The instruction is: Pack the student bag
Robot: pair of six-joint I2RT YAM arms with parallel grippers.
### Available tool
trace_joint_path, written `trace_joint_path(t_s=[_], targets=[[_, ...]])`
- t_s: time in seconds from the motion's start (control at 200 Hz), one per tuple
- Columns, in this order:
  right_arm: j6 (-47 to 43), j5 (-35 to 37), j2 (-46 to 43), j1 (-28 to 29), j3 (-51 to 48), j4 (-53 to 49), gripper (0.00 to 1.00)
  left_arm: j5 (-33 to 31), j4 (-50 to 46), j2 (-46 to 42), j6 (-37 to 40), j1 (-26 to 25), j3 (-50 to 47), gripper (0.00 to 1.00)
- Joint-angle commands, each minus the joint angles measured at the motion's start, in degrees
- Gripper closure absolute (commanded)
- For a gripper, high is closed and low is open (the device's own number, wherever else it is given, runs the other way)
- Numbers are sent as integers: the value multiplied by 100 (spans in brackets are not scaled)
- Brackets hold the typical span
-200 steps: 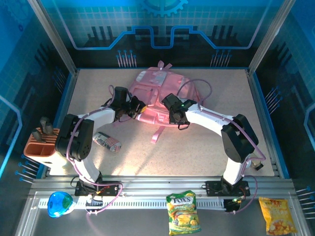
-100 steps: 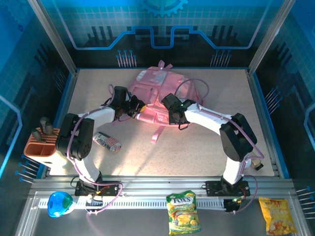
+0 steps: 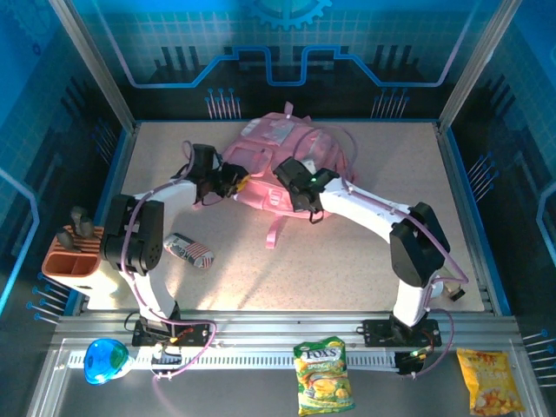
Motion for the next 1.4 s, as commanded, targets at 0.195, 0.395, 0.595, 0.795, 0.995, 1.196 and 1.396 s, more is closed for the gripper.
trace_joint_path(t_s=[0.195, 0.395, 0.595, 0.795, 0.995, 1.196, 1.396], targets=[[-581, -1356, 1025, 397, 1475, 442, 100, -446, -153, -1171, -170, 389, -874, 46], [-581, -2029, 1441, 575, 2114, 541, 100, -14, 451, -1426, -825, 347, -1384, 43], [-492, -2408, 1516, 610, 2228, 635, 100, 266, 1071, -1129, -1290, 130, -1346, 43], [-477, -2455, 1505, 642, 2163, 631, 100, 226, 1373, -772, -1442, -46, -1188, 48], [-450, -2250, 1432, 656, 1912, 614, 100, 50, 1323, -678, -1340, -60, -1094, 73], [-390, -1523, 1207, 541, 1316, 493, 100, -20, 1125, -667, -1064, -38, -972, 97], [-106, -1066, 618, 133, 250, 554, 100, -65, 942, -749, -886, 37, -979, 100]])
